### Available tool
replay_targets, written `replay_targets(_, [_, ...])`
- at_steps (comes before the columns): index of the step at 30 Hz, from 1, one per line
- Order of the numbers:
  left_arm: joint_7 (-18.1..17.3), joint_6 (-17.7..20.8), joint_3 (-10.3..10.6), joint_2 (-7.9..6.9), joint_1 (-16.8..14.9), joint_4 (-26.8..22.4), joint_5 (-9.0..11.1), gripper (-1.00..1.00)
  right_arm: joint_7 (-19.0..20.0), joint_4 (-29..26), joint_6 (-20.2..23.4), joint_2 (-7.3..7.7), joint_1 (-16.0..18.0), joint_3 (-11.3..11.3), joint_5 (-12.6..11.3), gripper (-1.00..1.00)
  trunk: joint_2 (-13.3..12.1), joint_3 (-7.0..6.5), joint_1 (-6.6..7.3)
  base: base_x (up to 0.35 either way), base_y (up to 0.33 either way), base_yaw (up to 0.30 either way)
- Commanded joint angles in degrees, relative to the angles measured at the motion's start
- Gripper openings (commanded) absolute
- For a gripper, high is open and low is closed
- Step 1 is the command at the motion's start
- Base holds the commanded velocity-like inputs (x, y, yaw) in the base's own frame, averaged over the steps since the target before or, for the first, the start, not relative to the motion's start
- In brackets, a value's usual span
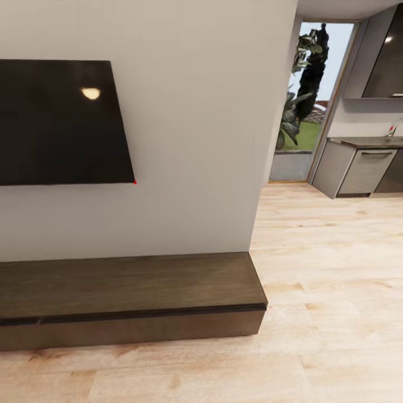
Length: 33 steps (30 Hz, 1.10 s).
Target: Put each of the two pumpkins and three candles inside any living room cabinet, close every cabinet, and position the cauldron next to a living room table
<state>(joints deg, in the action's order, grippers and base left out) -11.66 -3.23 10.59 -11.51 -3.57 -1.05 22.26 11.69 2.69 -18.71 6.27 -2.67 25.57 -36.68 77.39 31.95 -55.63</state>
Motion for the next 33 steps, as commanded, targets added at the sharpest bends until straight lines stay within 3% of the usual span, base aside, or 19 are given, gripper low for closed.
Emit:
replay_targets(1, [-0.23,-0.22,0.80,0.38,-0.03,0.06,0.53,1.00,0.58,0.13,-0.27,-0.05,0.03,0.33,-0.61,1.00,-0.39,-0.15,0.23,0.000,0.000,0.000])
replay_targets(7, [-0.27,-0.20,4.25,3.72,-0.03,0.00,0.58,1.00,1.07,0.13,-0.30,-0.23,0.03,0.40,-0.59,1.00,-2.80,-1.23,1.54,0.000,0.000,0.000])
replay_targets(12, [-0.06,-0.20,4.79,4.63,-0.03,-0.21,0.52,1.00,0.63,0.13,-0.42,-0.43,0.03,0.36,-0.60,1.00,-4.80,-2.12,2.64,0.000,0.000,0.000])
replay_targets(17, [0.97,-0.28,4.93,6.10,-0.03,-0.51,0.43,1.00,0.02,0.13,-0.47,-2.77,0.03,0.14,-1.29,1.00,-6.81,-3.02,3.74,0.000,0.000,0.000])
replay_targets(19, [3.17,-0.45,4.89,6.78,-0.03,-0.52,0.47,1.00,-0.44,0.13,-0.43,-3.38,0.03,-0.02,-1.61,1.00,-6.81,-3.02,3.74,0.000,0.000,0.000])
replay_targets(23, [6.63,-0.68,4.66,7.18,-0.03,-0.59,0.83,1.00,-0.81,0.13,-0.24,-3.73,0.03,-0.28,-1.78,1.00,-6.81,-3.02,3.74,0.000,0.000,0.000])
replay_targets(33, [7.69,-0.73,4.68,6.86,-0.03,-0.61,0.89,1.00,-0.88,0.06,-0.27,-3.79,0.03,-0.35,-1.55,1.00,-6.81,-3.02,3.74,0.000,0.000,0.000])
